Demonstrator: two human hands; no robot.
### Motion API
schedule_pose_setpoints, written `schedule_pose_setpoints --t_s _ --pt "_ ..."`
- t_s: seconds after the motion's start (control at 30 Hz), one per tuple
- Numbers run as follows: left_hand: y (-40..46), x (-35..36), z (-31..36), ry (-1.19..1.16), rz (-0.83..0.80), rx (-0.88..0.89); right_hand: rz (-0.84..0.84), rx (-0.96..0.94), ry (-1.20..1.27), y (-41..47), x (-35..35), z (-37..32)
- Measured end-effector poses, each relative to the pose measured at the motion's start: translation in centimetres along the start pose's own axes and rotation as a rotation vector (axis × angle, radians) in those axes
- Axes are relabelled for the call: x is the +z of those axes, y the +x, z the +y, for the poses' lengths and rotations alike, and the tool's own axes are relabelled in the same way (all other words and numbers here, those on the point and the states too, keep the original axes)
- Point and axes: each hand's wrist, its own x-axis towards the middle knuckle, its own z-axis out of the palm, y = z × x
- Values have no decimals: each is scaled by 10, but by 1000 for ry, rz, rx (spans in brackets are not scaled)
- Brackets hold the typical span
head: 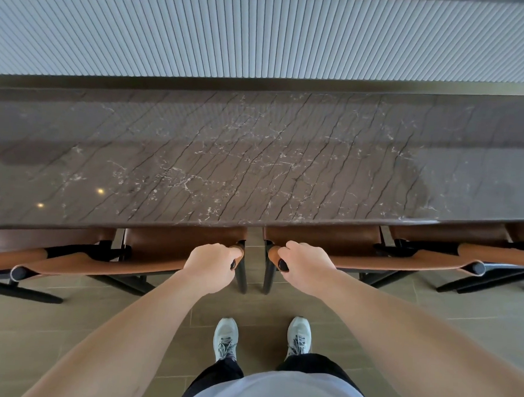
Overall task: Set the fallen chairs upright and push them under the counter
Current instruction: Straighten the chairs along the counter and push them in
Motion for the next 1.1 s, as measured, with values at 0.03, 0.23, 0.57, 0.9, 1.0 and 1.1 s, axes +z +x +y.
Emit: schedule_pose_setpoints --t_s 0.03,0.23,0.57,0.9,1.0,1.1 --pt "0 1 1 -7 0 -12 0 -3 1 0 -1 0" --pt "-5 10 8 -42 34 -73 2 -4 -24 -1 -5 -3" --pt "-12 -25 23 -792 242 -115 -59 172 260 -7 -21 -10" --pt "-13 -57 56 -1394 124 -30 360 689 1422 -45 -26 -13" --pt "-11 -55 70 -1432 63 5 449 756 1529 -64 -22 -14" --pt "-10 -53 85 -1437 29 22 517 788 1635 -83 -17 -8"
